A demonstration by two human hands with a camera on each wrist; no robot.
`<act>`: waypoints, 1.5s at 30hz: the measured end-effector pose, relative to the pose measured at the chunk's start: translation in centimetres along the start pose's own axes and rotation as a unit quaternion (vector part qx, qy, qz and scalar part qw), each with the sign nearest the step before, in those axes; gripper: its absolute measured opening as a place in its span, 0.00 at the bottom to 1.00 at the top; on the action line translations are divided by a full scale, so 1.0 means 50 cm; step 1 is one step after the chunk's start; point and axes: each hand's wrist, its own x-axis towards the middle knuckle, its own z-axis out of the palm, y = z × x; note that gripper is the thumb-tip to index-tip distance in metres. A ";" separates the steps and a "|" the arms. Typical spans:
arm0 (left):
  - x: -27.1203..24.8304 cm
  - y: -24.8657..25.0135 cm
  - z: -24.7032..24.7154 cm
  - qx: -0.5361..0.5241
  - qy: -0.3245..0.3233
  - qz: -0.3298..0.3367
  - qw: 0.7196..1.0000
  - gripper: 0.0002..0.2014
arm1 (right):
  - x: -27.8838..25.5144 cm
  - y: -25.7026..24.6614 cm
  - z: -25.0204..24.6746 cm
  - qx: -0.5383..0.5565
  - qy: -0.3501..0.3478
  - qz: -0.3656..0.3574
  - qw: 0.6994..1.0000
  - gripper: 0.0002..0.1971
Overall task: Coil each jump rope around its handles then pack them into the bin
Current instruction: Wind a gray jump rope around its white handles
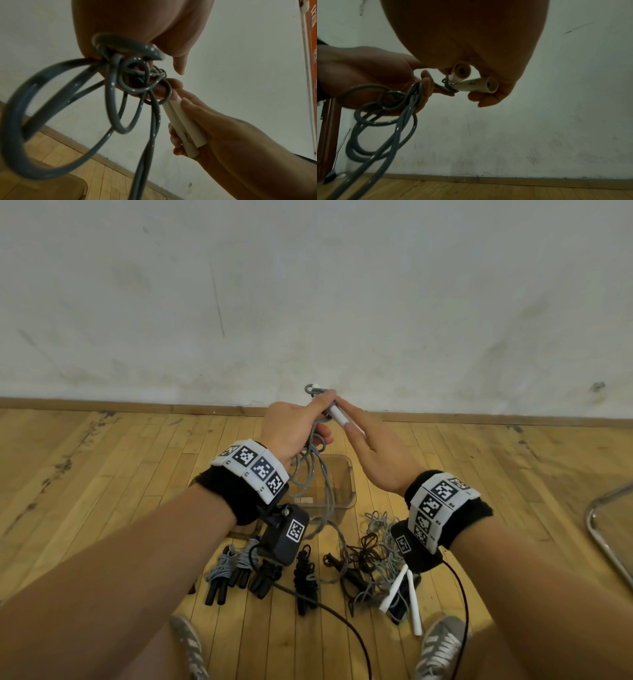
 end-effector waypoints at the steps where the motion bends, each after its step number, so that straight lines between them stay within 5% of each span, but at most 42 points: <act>1: -0.001 0.000 0.000 0.001 0.009 0.000 1.000 0.23 | -0.001 -0.003 -0.003 0.007 -0.002 -0.003 1.000 0.25; 8: 0.004 -0.004 -0.004 0.035 0.045 0.020 0.998 0.21 | -0.012 -0.039 -0.010 0.150 0.047 0.090 0.983 0.35; 15: 0.008 -0.005 -0.007 0.018 -0.019 0.034 0.999 0.27 | -0.008 -0.040 -0.018 0.376 -0.035 0.173 0.910 0.30; 25: 0.002 0.000 -0.014 0.095 -0.063 0.016 0.993 0.03 | 0.004 -0.009 -0.032 0.178 -0.005 0.097 0.979 0.26; 37: 0.004 -0.003 -0.003 0.022 -0.039 -0.001 0.999 0.16 | 0.003 0.002 -0.014 -0.078 0.046 0.074 0.993 0.28; 45: 0.013 -0.016 -0.011 -0.028 0.023 -0.016 0.999 0.26 | -0.009 -0.014 0.014 -0.046 0.042 0.027 0.998 0.25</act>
